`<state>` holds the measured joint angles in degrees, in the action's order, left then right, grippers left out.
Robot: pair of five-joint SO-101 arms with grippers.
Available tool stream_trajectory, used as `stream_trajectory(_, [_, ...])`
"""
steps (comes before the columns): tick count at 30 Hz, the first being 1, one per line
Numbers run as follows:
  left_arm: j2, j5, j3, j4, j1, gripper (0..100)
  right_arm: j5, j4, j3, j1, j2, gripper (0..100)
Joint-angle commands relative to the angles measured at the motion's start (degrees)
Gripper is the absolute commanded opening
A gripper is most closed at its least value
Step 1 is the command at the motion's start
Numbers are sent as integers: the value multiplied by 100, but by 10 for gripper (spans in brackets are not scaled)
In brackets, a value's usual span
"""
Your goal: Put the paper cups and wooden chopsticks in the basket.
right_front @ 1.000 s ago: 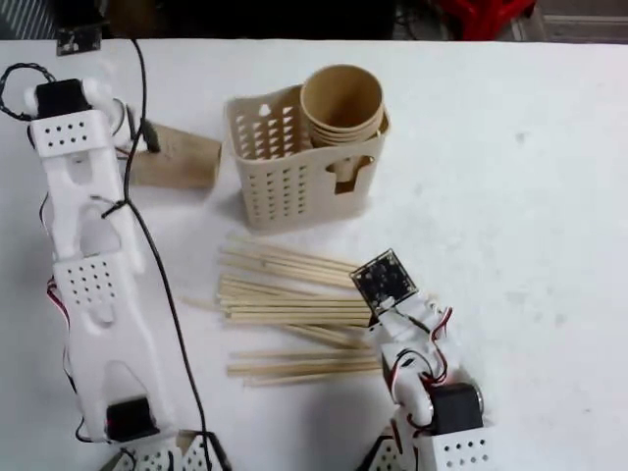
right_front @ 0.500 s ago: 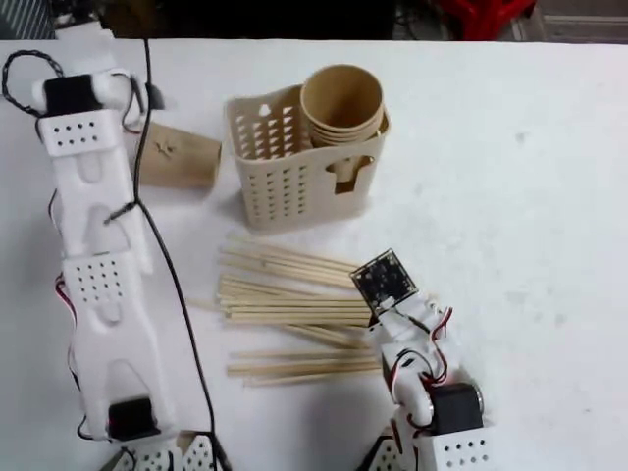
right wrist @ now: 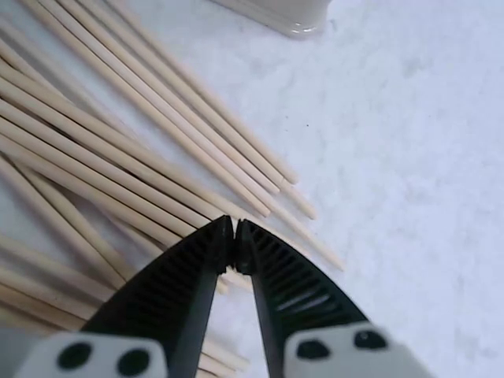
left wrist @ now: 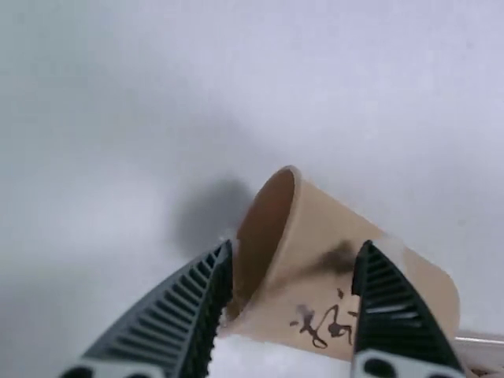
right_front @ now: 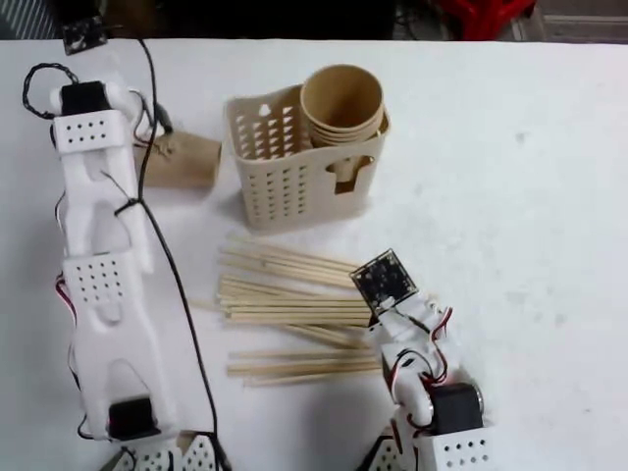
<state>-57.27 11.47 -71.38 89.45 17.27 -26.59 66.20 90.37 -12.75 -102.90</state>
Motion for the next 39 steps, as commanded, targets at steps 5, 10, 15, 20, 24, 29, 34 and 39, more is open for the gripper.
stream_trajectory(5, [-207, 35, 149, 229, -576, 243, -62, -119, -26, -4, -40, 17])
stream_trajectory(10, [-215, -44, 141, 229, -576, 67, -62, -119, -26, -4, -40, 17])
stream_trajectory(15, [84, -396, 141, 290, -435, 20, -62, -119, -26, -4, -40, 17])
stream_trajectory(20, [488, -712, 141, 413, -286, 21, -62, -119, -26, -4, -40, 17])
stream_trajectory(24, [1095, -888, 141, 905, -110, 30, -62, -119, -26, -4, -40, 17])
stream_trajectory(29, [1991, -905, 826, 1319, 154, 170, -62, -119, -26, -4, -40, 17])
stream_trajectory(34, [2677, -1231, 2286, 1310, 154, 177, -62, -119, -26, -4, -40, 17])
stream_trajectory(39, [2818, -1275, 3086, 1178, 40, 259, -62, -119, -26, -4, -40, 17])
